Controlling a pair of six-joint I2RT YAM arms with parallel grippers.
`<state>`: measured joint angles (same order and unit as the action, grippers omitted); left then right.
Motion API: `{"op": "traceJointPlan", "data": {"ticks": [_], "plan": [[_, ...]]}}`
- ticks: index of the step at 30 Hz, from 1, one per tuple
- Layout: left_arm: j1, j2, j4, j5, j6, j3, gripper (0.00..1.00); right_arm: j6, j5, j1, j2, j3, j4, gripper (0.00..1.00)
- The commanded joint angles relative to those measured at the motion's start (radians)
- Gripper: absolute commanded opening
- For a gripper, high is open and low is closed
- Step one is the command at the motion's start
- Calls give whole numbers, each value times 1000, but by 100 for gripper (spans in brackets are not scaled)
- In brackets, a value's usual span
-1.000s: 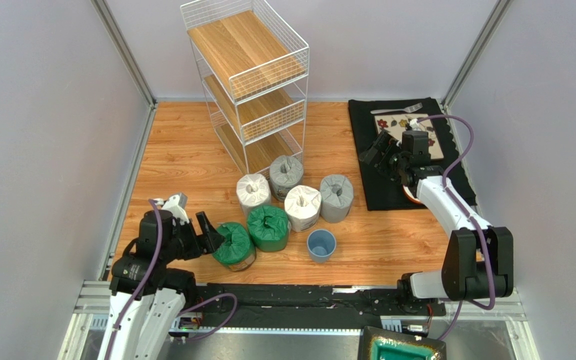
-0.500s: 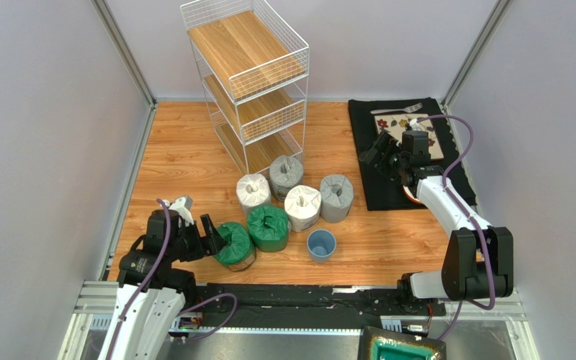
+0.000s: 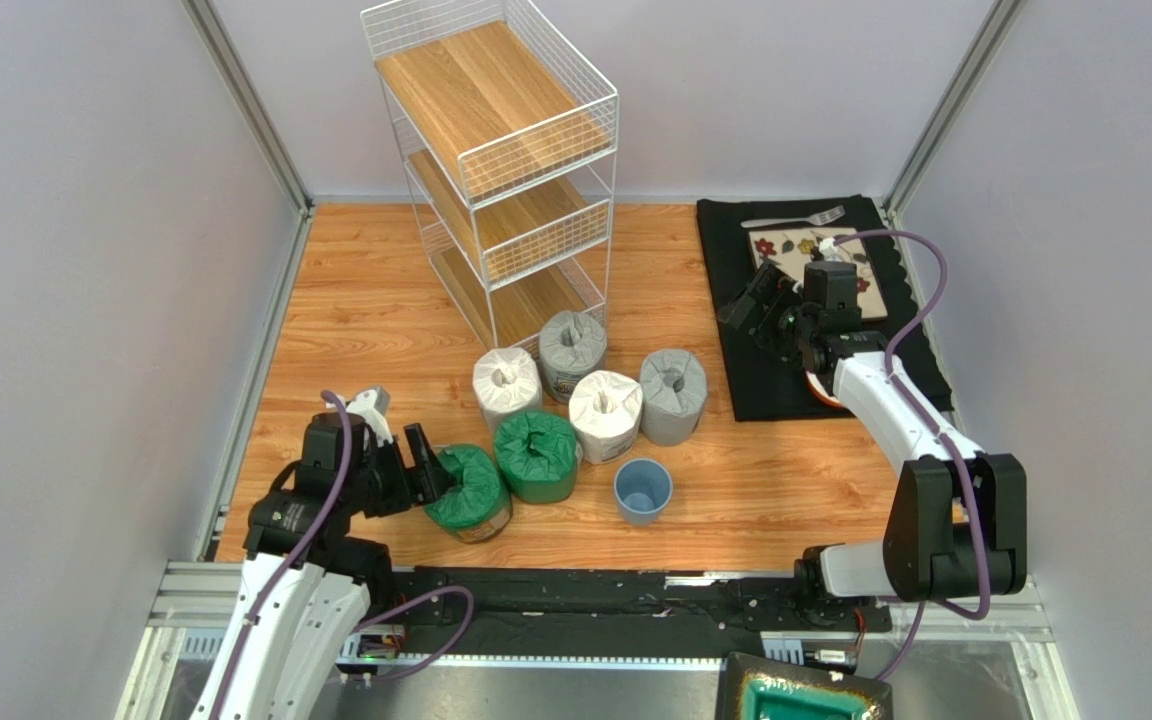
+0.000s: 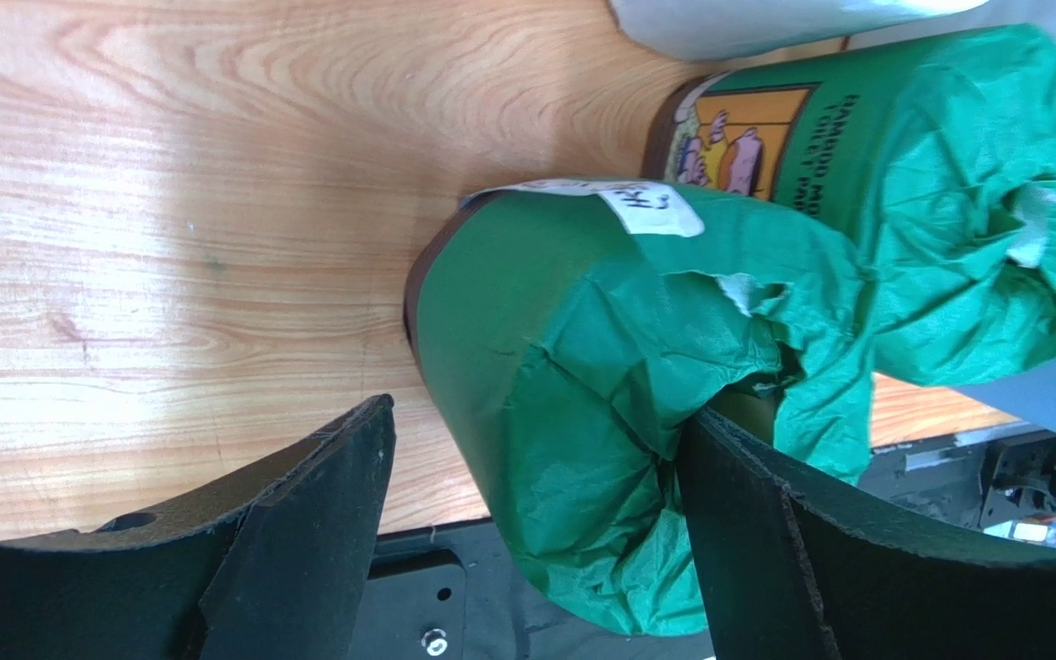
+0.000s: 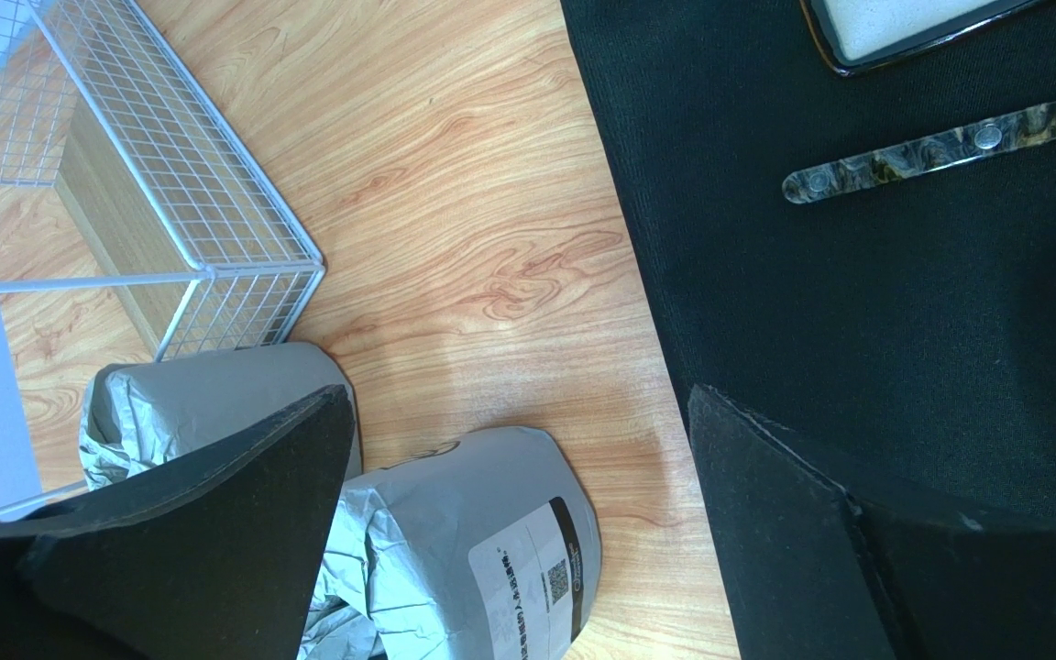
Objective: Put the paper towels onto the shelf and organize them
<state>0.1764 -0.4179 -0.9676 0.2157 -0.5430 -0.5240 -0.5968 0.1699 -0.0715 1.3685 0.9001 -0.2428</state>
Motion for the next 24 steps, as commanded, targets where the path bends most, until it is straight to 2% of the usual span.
{"op": "traceJointPlan", "data": {"ticks": [1, 6, 12, 19, 24], "plan": [[2, -15, 38, -12, 15, 9, 81, 9, 2, -5, 0, 26, 7, 96], [2, -39, 61, -12, 20, 18, 75, 8, 5, -7, 6, 28, 8, 95], [2, -64, 78, 7, 34, 9, 62, 6, 2, -7, 14, 28, 5, 95], [2, -84, 87, 45, 51, -2, 38, 0, 3, -7, 21, 31, 2, 95], [2, -82, 109, 59, 38, -44, 37, -3, 5, -5, 17, 39, -6, 95]]}}
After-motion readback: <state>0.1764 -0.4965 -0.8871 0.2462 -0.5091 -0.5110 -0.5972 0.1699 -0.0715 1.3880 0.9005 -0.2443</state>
